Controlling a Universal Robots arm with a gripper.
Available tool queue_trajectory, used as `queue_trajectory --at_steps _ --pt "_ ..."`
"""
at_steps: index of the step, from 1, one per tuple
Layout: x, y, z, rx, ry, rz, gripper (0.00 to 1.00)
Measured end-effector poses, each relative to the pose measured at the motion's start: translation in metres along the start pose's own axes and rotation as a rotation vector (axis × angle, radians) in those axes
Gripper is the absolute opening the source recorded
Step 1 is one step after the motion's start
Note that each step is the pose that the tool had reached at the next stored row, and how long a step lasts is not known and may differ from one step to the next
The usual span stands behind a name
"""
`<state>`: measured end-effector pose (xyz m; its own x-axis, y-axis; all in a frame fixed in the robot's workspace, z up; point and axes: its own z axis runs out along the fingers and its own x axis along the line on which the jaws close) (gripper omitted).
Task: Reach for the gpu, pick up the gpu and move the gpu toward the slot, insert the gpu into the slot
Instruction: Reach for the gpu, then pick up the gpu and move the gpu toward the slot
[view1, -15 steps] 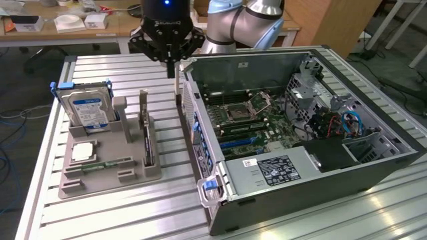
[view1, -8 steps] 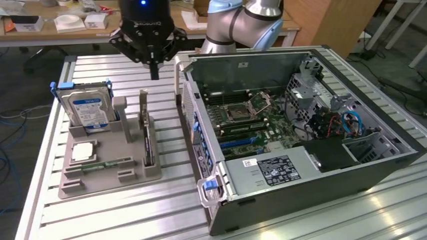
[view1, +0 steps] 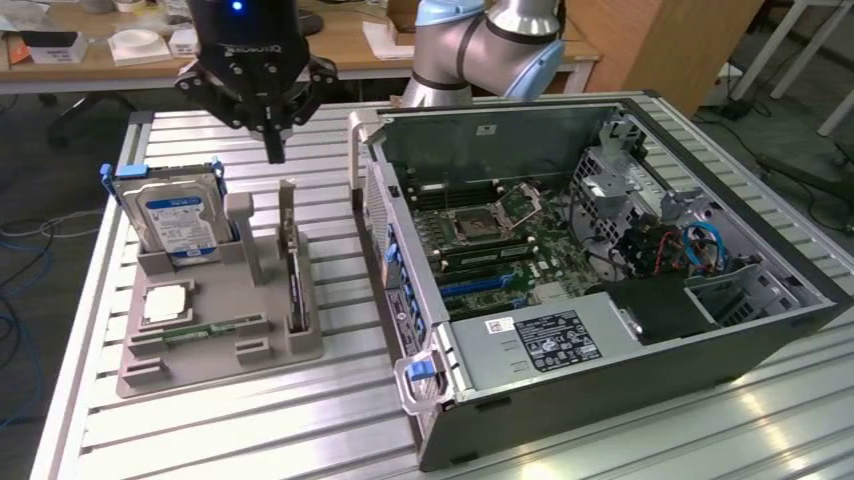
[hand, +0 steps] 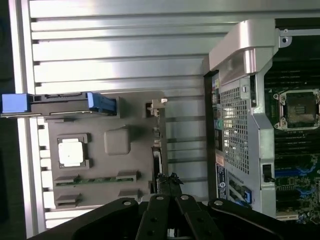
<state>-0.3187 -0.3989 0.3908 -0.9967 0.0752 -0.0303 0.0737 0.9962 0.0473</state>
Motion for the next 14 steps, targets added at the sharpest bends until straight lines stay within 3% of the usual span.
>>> queue_trajectory --at_steps 5,14 --pt "0.015 -0.001 -0.0002 0.0001 0.0015 0.0 0.1" --pt "0.015 -0.0011 -0.0001 0.0002 0.0017 0.0 0.1"
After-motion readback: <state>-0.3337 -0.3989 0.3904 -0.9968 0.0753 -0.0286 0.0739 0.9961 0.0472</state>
